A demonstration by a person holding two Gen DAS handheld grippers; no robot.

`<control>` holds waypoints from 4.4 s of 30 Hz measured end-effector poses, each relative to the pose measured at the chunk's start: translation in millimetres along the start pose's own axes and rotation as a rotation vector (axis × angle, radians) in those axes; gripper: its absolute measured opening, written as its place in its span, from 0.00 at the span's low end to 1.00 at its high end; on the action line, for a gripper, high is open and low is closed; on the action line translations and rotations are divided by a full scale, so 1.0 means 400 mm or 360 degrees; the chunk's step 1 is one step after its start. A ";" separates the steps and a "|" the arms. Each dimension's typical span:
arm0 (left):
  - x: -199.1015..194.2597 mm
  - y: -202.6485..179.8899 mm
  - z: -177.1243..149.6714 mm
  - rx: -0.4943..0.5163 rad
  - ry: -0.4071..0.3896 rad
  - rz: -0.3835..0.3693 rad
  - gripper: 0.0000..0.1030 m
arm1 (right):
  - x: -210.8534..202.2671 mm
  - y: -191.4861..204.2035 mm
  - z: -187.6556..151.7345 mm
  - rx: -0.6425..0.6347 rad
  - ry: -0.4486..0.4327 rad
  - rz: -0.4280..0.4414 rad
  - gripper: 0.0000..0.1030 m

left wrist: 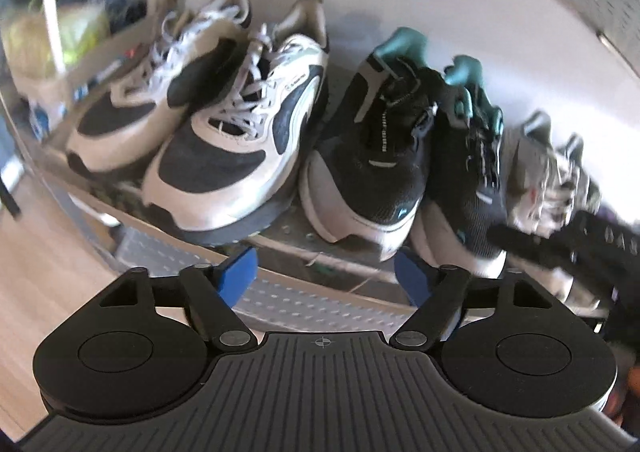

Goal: Organize scattered shoes

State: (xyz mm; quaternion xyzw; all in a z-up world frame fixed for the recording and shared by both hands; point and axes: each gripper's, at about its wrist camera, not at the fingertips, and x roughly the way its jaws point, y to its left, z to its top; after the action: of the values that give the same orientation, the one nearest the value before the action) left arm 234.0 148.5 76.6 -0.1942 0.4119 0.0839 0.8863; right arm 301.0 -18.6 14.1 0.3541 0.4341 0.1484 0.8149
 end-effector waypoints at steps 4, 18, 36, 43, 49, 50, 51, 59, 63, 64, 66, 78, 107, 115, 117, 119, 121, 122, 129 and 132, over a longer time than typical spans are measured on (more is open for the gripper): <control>0.024 0.007 0.013 -0.0157 -0.0006 -0.0049 0.71 | 0.002 -0.001 0.009 0.0034 -0.0025 0.0028 0.67; 0.136 0.025 0.035 -0.0584 0.0056 -0.0272 0.68 | 0.085 -0.066 0.009 0.0416 -0.0008 0.0060 0.54; 0.046 0.000 -0.025 -0.0343 0.0019 -0.0191 0.53 | -0.023 -0.076 -0.049 0.0177 0.0013 0.0031 0.43; 0.029 -0.009 -0.041 -0.0231 0.0118 -0.0174 0.66 | -0.069 -0.090 -0.046 0.0104 0.0049 0.0068 0.66; -0.092 -0.086 -0.065 0.0057 0.0017 -0.0059 0.75 | -0.229 -0.071 -0.017 -0.0366 0.0155 -0.0193 0.79; -0.107 -0.108 -0.073 0.0120 0.0007 -0.0052 0.77 | -0.274 -0.082 -0.008 -0.0495 0.0146 -0.0253 0.80; -0.120 -0.129 -0.081 0.0181 -0.0002 -0.0046 0.78 | -0.302 -0.090 -0.003 -0.0576 0.0136 -0.0289 0.81; -0.183 -0.407 -0.239 0.0934 0.0107 0.0016 0.79 | -0.506 -0.263 0.070 -0.0657 -0.0257 -0.0418 0.44; -0.161 -0.420 -0.240 0.0947 -0.0017 0.0083 0.72 | -0.470 -0.194 0.024 -0.0848 -0.0100 -0.0127 0.35; -0.146 -0.391 -0.220 0.0875 -0.0011 0.0138 0.67 | -0.450 -0.170 0.012 -0.0870 -0.0049 -0.0053 0.35; -0.115 -0.333 -0.178 0.0724 0.0004 0.0248 0.56 | -0.418 -0.125 -0.006 -0.0928 -0.0002 0.0026 0.34; -0.056 -0.144 -0.097 0.0448 0.0009 0.0321 0.57 | -0.139 0.053 -0.062 -0.0995 0.0261 -0.0005 0.19; 0.008 -0.526 -0.216 0.0757 -0.0132 -0.0026 0.77 | -0.343 -0.374 0.234 0.0147 -0.0300 -0.0117 0.62; 0.074 -0.557 -0.209 0.0729 -0.0170 0.0003 0.77 | -0.254 -0.417 0.274 0.0387 -0.0347 -0.0112 0.49; 0.082 -0.555 -0.206 0.0707 -0.0154 0.0003 0.77 | -0.225 -0.430 0.281 0.0445 -0.0330 -0.0120 0.34; 0.083 -0.552 -0.202 0.0702 -0.0149 -0.0008 0.77 | -0.208 -0.412 0.289 0.0376 -0.0282 -0.0179 0.30; 0.082 -0.550 -0.200 0.0711 -0.0158 0.0004 0.77 | -0.209 -0.389 0.288 0.0274 -0.0234 -0.0238 0.29; 0.082 -0.549 -0.200 0.0709 -0.0159 0.0008 0.77 | -0.212 -0.385 0.287 0.0249 -0.0212 -0.0255 0.29; 0.092 -0.549 -0.206 0.0711 -0.0124 -0.0009 0.77 | -0.233 -0.388 0.257 0.0238 -0.0208 -0.0284 0.29; 0.087 -0.553 -0.212 0.0740 -0.0119 -0.0040 0.77 | -0.228 -0.376 0.256 0.0177 -0.0278 -0.0299 0.40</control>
State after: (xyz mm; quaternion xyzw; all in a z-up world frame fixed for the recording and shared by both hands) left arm 265.7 -88.2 61.1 0.0134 0.3845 -0.0171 0.9229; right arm 321.5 -220.9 0.9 0.3681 0.4003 0.0160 0.8391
